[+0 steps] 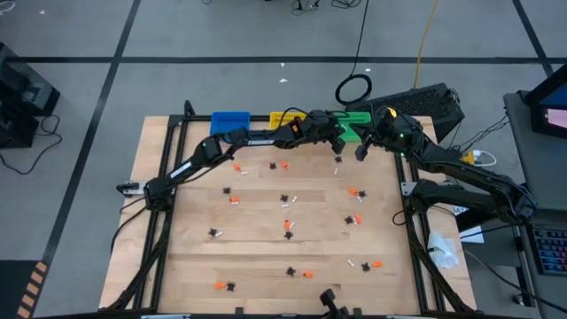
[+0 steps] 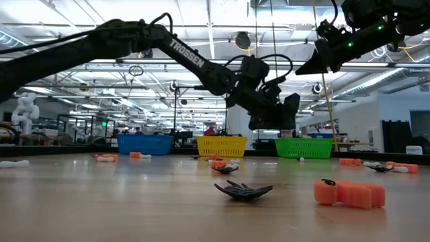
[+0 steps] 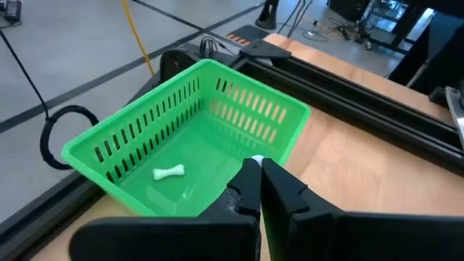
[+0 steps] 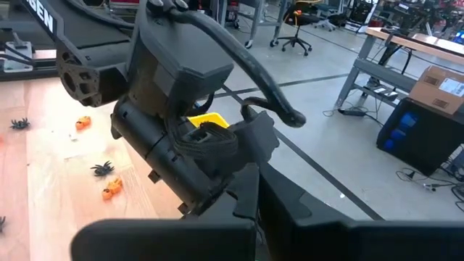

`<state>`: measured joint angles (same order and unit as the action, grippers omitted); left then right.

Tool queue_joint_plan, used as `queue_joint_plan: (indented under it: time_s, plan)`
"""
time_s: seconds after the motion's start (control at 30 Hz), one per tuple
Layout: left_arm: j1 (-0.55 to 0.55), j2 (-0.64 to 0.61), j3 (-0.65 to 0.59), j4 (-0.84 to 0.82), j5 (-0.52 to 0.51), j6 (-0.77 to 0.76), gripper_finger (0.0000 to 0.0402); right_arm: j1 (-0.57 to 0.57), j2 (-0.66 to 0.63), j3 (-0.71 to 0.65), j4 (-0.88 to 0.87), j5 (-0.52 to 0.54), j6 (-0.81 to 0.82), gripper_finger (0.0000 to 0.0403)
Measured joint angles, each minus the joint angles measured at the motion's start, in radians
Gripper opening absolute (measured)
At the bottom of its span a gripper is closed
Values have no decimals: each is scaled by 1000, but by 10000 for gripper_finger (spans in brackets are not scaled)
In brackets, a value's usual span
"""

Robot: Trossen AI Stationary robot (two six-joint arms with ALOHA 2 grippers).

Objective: Sort Halloween decoration
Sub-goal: Put the white bone toy into the green bin

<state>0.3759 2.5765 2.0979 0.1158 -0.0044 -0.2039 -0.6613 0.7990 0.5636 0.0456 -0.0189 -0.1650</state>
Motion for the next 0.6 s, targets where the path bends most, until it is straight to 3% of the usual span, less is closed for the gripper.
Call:
queue_joint_plan:
  time_s: [0.6]
  plan:
    - [23, 14, -3, -16, 2, 4, 1, 0, 0, 0, 5, -3, 7, 0]
